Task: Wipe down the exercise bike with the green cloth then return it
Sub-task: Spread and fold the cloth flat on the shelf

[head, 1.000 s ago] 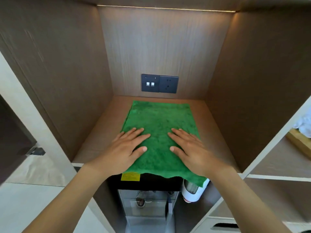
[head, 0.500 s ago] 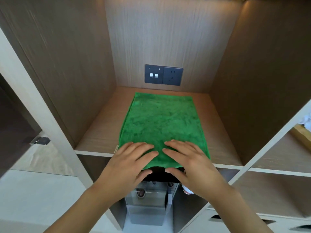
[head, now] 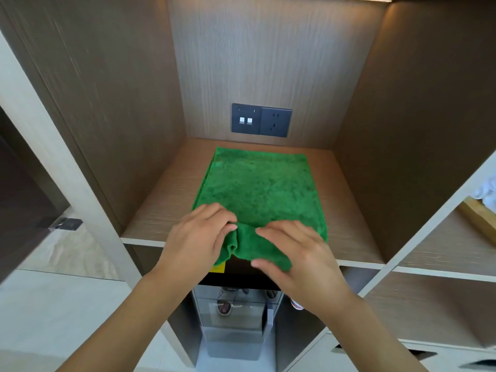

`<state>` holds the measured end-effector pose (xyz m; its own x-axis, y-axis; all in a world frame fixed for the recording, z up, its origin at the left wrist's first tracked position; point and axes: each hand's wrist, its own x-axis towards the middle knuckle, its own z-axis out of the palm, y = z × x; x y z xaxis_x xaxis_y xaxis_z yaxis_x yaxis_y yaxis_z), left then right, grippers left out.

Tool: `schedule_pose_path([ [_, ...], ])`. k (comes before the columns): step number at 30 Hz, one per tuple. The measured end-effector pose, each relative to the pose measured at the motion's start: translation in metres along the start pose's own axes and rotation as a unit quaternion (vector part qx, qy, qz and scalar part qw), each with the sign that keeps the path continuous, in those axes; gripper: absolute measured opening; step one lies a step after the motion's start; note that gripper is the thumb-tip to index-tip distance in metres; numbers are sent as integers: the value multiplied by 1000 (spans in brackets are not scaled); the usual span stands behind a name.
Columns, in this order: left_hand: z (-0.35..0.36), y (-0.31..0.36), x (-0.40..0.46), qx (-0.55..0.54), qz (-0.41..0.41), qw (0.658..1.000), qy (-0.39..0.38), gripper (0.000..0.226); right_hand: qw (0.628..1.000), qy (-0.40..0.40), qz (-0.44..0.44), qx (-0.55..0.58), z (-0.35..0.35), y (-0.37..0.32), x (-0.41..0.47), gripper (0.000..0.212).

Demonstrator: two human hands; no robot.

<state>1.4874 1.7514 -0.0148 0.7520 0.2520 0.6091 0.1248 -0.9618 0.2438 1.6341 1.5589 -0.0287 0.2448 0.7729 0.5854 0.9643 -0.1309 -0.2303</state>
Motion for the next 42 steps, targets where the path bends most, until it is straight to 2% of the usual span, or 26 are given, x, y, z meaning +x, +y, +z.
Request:
schedule_pose_path([
  [3, 3, -4, 10, 19, -10, 999, -27, 8, 995, -72, -10, -63, 5, 2, -3, 69],
  [5, 2, -7, 8, 30, 15, 999, -15, 14, 992, -86, -12, -90, 8, 6, -7, 71],
  [8, 0, -9, -9, 40, 74, 996, 5, 21, 994, -62, -38, -76, 10, 13, -16, 63],
  [11, 1, -11, -29, 2, 74, 997, -9, 19, 997, -49, -51, -38, 7, 16, -20, 52],
  [14, 2, -11, -39, 24, 57, 997, -37, 44, 999, -27, -31, 19, -1, 18, -18, 35],
  [15, 2, -12, -41, 35, 60, 997, -36, 43, 999, -17, -21, 31, -4, 17, -17, 32],
  [17, 3, -13, -42, 35, 71, 997, -14, 26, 998, 7, 6, 61, -10, 15, -15, 28],
  [19, 2, -13, -41, 24, 69, 997, 16, 17, 996, 31, 36, 81, -15, 11, -10, 28],
  [21, -1, -9, -35, 6, 50, 998, 46, 18, 992, 36, 72, 94, -19, 8, -6, 30],
  [25, -8, -1, -17, -17, 22, 996, 87, 24, 986, -9, 129, 101, -20, 5, 7, 22],
  [28, -14, -1, -7, -44, -4, 994, 103, 25, 988, -33, 132, 76, -21, 1, 17, 55],
  [29, -15, -1, -3, -47, -4, 993, 108, 25, 991, -29, 121, 44, -21, -1, 19, 59],
  [32, -18, -1, 6, -46, 5, 994, 103, 23, 993, -20, 112, -29, -25, -6, 22, 40],
  [35, -22, -2, 10, -51, -5, 995, 89, 21, 989, -51, 136, -6, -38, -2, 21, 47],
  [37, -26, -3, 10, -86, -27, 993, 73, 20, 989, -56, 130, 36, -48, 1, 17, 43],
  [40, -30, -6, 11, -162, -55, 984, 46, 22, 988, -26, 148, 40, -59, 10, 12, 33],
  [42, -32, -8, 15, -165, -58, 984, 36, 20, 984, -3, 177, 22, -64, 19, 11, 31],
])
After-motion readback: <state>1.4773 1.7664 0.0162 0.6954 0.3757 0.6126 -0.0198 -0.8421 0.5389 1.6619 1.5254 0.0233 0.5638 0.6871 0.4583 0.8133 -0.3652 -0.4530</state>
